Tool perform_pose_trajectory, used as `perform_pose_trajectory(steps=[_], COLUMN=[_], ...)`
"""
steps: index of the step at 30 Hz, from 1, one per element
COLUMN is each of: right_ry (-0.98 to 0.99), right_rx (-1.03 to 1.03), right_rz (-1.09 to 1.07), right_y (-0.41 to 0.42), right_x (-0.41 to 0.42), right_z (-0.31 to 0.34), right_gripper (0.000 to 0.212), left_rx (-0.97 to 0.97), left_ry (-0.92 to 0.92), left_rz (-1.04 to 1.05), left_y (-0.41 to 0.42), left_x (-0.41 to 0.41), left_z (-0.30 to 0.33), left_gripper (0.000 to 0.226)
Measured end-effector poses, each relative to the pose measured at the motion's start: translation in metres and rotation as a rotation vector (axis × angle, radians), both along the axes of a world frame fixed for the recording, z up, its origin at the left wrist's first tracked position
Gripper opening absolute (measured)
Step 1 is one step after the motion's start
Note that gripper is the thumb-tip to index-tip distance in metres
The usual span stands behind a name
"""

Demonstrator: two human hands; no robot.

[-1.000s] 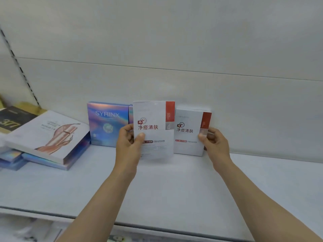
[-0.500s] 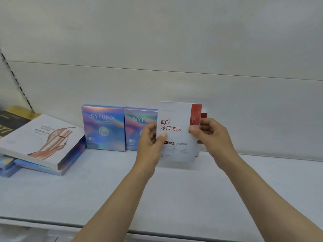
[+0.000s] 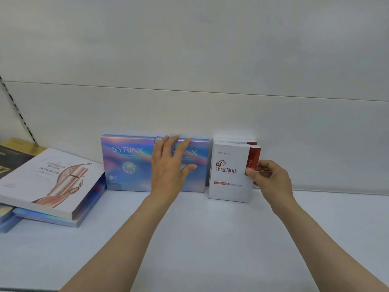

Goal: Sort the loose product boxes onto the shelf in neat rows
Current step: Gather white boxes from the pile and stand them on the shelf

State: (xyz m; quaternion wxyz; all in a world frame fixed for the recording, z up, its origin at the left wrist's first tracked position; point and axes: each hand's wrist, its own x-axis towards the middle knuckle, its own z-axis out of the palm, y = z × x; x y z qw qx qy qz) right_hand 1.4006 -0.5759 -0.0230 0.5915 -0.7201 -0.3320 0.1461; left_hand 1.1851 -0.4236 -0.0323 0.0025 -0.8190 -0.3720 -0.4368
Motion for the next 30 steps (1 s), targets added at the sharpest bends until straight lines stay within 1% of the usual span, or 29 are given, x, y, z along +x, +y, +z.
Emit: perform_pose_trajectory(steps=[3,6,7,10,15,18,20,22,24,25,27,30], right_ry=[-0.077,-0.119,-0.138,-0.189,-0.202,-0.229,-0.255,-0.28,-0.35,-0.398,-0.475,-0.534], right_rx=[0.006,0.04,0.029,-0.054,-0.097,-0.172,-0.24,-0.308,-0.379,-0.389,-0.375,-0.342], right_rz=[-0.079,-0.132,-0.125,-0.074,-0.1,-0.095,-0.065,-0.05,-0.095,-0.115,-0.093,0.078], right_y=[0.001,0.004,0.006,0.012,0.016,0.017,0.014,0.008,-0.003,-0.01,-0.023,-0.043], right_x=[-0.007,-0.014,-0.016,-0.023,-0.029,-0.03,-0.032,-0.033,-0.034,-0.035,-0.043,-0.067], right_z=[-0.002,-0.005,-0.005,-0.007,-0.003,0.002,0.011,0.024,0.041,0.051,0.074,0.114], right_gripper=[0.024,0.047,0.051,0.045,0.043,0.044,0.05,0.066,0.081,0.082,0.078,0.07], left_rx=[0.019,0.054,0.058,0.044,0.016,-0.079,-0.153,-0.253,-0.363,-0.402,-0.472,-0.572], left_ry=[0.006,-0.007,-0.011,0.002,0.037,0.092,0.111,0.085,0.034,0.016,-0.028,-0.126], left_rz=[-0.003,-0.027,-0.031,-0.022,-0.044,-0.05,-0.071,-0.133,-0.204,-0.224,-0.255,-0.301], left_y=[0.004,0.007,0.007,0.006,0.003,-0.003,-0.009,-0.016,-0.025,-0.032,-0.047,-0.075], left_x=[-0.001,-0.003,-0.002,-0.002,-0.006,-0.01,-0.014,-0.022,-0.035,-0.043,-0.063,-0.101], left_z=[-0.004,-0.007,-0.007,-0.008,-0.002,0.009,0.018,0.03,0.046,0.054,0.072,0.098], left_gripper=[0.07,0.07,0.07,0.072,0.074,0.078,0.083,0.087,0.088,0.089,0.087,0.083])
